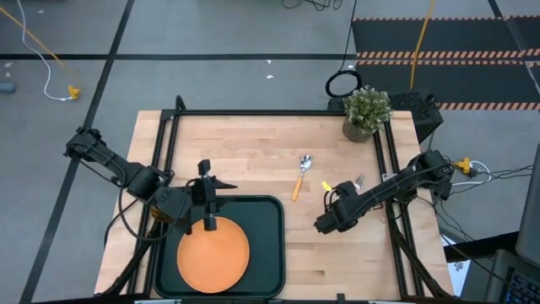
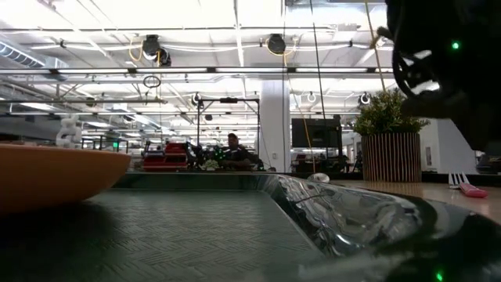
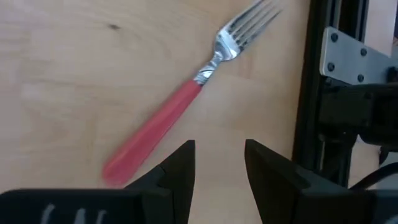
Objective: Pick and place plate/cup/fork/spoon on tray
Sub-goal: Put the pink fork on the black tray to the right of the orange plate
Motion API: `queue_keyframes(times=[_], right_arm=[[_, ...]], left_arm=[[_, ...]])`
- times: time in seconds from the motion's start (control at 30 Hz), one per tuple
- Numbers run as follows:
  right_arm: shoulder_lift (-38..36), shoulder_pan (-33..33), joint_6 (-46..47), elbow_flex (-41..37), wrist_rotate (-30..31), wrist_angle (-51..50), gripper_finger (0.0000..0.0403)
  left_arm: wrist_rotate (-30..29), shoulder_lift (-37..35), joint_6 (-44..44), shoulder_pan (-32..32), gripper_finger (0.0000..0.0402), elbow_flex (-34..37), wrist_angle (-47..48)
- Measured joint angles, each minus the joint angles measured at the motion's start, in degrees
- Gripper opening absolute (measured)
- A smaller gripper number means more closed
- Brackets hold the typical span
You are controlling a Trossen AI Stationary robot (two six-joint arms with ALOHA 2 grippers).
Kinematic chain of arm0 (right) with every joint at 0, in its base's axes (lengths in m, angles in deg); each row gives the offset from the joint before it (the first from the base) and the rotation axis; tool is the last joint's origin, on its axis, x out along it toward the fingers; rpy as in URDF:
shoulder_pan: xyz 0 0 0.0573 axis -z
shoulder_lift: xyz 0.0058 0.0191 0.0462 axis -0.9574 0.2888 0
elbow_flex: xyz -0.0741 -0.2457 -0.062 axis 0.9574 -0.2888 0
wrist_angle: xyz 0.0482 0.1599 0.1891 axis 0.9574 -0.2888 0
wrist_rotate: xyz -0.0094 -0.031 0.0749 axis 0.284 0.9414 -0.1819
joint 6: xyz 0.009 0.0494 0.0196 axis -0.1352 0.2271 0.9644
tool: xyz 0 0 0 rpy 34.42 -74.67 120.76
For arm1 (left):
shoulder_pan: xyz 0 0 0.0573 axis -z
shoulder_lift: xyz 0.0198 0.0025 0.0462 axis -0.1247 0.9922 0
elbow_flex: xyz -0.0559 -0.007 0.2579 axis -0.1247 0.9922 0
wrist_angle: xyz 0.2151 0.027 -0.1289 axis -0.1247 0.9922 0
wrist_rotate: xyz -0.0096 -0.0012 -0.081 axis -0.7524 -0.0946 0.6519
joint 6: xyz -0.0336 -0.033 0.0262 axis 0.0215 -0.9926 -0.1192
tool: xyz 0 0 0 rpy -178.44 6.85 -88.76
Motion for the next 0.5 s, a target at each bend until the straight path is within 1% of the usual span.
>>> queue_keyframes(times=[0.1,0.23,0.4,0.5], right_arm=[[0.0,0.0,3.0,-2.2,0.7,1.8,0.0133],[0.0,0.1,10.1,-3.9,4.7,2.7,0.0133],[0.0,0.1,17.0,-4.8,9.7,6.6,0.0133],[0.0,0.1,20.5,-5.5,10.7,6.6,0.0133]], left_arm=[[0.0,0.0,-1.5,0.9,0.0129,0.0,0.0],[0.0,0.0,-2.4,2.4,0.0129,0.0,-0.1],[0.0,0.0,-2.8,3.7,0.0129,0.0,-0.4],[0.0,0.0,-2.8,4.1,0.0129,0.0,-0.4]])
